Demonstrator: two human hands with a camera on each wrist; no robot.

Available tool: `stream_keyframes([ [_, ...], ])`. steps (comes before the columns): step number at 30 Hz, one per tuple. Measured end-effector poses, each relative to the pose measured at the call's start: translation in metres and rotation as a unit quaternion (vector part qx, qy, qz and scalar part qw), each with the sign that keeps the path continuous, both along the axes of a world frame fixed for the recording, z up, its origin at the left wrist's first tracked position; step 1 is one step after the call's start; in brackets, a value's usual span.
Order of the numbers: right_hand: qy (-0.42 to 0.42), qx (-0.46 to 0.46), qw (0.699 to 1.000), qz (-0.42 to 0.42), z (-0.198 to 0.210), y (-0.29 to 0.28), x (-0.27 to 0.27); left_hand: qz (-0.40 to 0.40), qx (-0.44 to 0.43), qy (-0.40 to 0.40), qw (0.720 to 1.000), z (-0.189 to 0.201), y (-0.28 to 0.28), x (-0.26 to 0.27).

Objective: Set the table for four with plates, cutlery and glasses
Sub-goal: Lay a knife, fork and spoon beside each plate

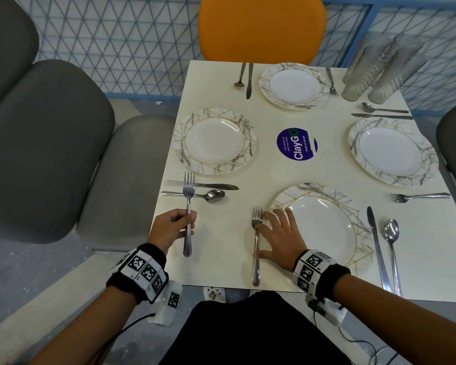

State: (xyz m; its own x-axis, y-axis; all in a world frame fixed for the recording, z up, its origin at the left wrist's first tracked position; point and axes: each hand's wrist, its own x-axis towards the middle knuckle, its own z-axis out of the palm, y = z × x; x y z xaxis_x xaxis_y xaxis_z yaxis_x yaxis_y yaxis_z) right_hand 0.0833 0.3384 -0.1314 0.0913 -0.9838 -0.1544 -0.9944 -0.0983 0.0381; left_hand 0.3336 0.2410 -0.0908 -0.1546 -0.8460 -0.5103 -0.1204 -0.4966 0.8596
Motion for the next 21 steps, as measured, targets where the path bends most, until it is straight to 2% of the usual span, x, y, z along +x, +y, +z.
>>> stream_keyframes([
  [13,-0.026,-0.032,0.999,0.011,-0.009,0.004,-0.001,-0.017,0.004,-0.014,1.0,0.001,-0.001,-0.01],
  [18,-0.074,-0.074,0.994,-0.003,-0.009,0.003,-0.003,-0.043,0.0,-0.019,0.999,0.0,-0.004,-0.016],
  [21,-0.107,-0.114,0.988,-0.003,-0.005,-0.003,-0.009,-0.059,-0.017,-0.051,0.997,-0.003,-0.009,-0.021],
])
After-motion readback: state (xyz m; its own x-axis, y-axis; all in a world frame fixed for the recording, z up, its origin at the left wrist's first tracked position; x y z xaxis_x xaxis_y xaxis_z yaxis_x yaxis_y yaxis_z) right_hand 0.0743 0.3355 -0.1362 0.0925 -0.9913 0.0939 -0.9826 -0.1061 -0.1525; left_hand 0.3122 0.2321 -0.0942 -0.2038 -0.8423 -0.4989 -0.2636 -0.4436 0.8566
